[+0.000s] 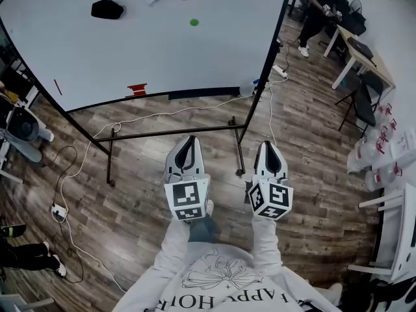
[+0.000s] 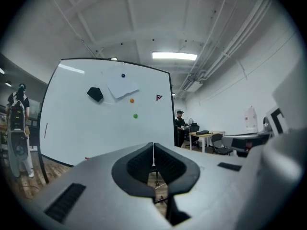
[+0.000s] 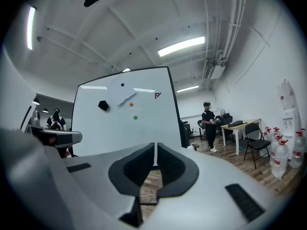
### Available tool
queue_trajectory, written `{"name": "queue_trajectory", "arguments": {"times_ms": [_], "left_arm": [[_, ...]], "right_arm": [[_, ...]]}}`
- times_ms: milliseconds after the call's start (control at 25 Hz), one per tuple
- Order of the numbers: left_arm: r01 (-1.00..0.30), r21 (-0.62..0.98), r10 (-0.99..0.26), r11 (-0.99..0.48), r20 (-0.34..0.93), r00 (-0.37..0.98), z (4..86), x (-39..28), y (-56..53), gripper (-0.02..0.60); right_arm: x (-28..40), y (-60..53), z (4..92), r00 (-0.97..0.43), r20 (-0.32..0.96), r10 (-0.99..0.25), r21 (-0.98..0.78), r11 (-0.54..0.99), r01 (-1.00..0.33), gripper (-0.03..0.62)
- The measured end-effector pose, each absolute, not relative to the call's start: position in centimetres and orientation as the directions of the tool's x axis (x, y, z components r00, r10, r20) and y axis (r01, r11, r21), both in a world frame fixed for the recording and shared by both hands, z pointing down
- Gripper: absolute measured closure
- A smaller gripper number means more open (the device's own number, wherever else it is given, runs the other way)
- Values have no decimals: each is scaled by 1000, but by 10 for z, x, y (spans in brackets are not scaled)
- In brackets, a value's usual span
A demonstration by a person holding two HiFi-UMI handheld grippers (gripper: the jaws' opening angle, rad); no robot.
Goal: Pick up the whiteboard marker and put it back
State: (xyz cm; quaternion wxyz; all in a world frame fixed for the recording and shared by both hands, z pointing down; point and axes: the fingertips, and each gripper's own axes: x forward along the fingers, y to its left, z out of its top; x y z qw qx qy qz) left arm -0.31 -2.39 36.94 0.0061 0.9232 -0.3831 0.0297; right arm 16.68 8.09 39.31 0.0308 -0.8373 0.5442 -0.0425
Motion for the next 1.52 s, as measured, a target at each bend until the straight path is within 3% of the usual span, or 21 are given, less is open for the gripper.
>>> {"name": "queue_trajectory", "arguments": {"times_ms": [640,1520], "left_arm": [[-669,-10,-668,-744,54,742,370,77,-181,574],[-712,-17,-707,-702,138,693,419,186,-272,574]], "right_arm": [[244,-71,399,425,62,-903,-92,-429,-899,580],[376,-174,451,375,171,-911,-113,-396,-911,461]]}}
